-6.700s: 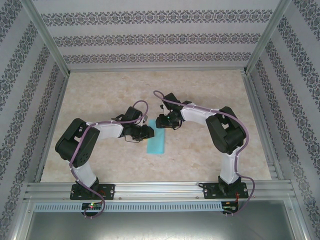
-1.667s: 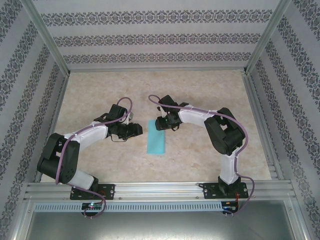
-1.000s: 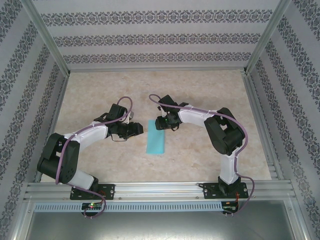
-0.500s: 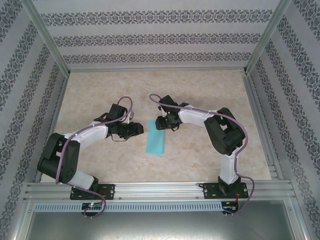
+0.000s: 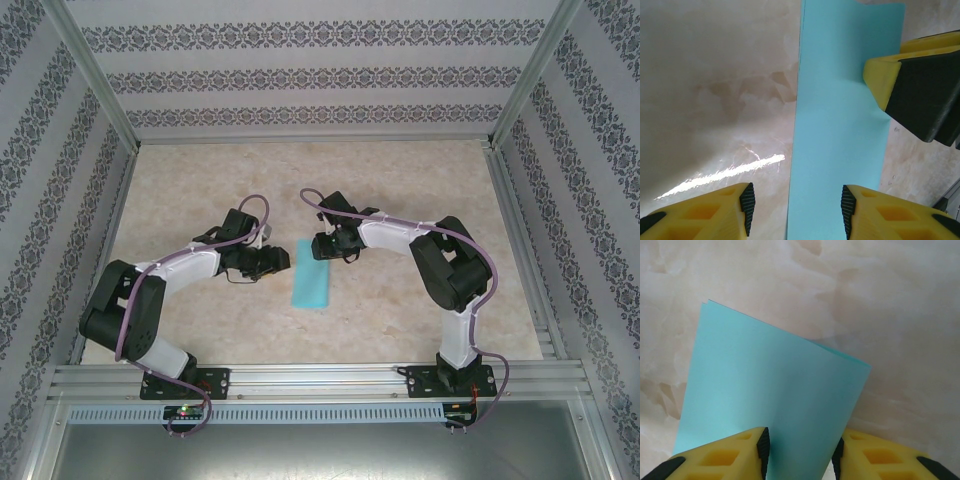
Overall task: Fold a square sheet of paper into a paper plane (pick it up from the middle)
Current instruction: Hold the square sheet of paper at the center of the table.
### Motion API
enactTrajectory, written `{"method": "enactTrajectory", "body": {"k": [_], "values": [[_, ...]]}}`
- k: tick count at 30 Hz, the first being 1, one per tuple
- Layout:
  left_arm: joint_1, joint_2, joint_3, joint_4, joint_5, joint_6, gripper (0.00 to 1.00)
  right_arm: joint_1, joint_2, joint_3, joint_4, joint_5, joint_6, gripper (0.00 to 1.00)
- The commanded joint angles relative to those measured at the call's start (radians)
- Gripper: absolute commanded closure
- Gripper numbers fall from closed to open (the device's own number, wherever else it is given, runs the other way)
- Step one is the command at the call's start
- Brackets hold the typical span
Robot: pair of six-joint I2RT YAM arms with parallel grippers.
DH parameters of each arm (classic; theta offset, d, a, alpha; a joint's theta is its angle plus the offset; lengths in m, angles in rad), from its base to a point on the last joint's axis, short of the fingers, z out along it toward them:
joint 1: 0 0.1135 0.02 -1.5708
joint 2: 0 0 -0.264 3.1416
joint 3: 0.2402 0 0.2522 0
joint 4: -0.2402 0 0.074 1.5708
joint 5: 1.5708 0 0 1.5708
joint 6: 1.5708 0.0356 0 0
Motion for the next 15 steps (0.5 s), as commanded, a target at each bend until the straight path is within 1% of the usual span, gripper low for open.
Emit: {"method": "enactTrajectory", "body": {"k": [1, 15], "values": [[-0.018, 0.016, 0.019, 0.029, 0.012, -0.010, 0.48, -0.017, 0.005, -0.027, -0.007, 0.032, -0.025, 0.61], [-0.040, 0.042, 0.039, 0.036, 0.015, -0.014, 0.49, -0.020, -0.001, -0.040, 0.003, 0.020, -0.065, 0.62]]}}
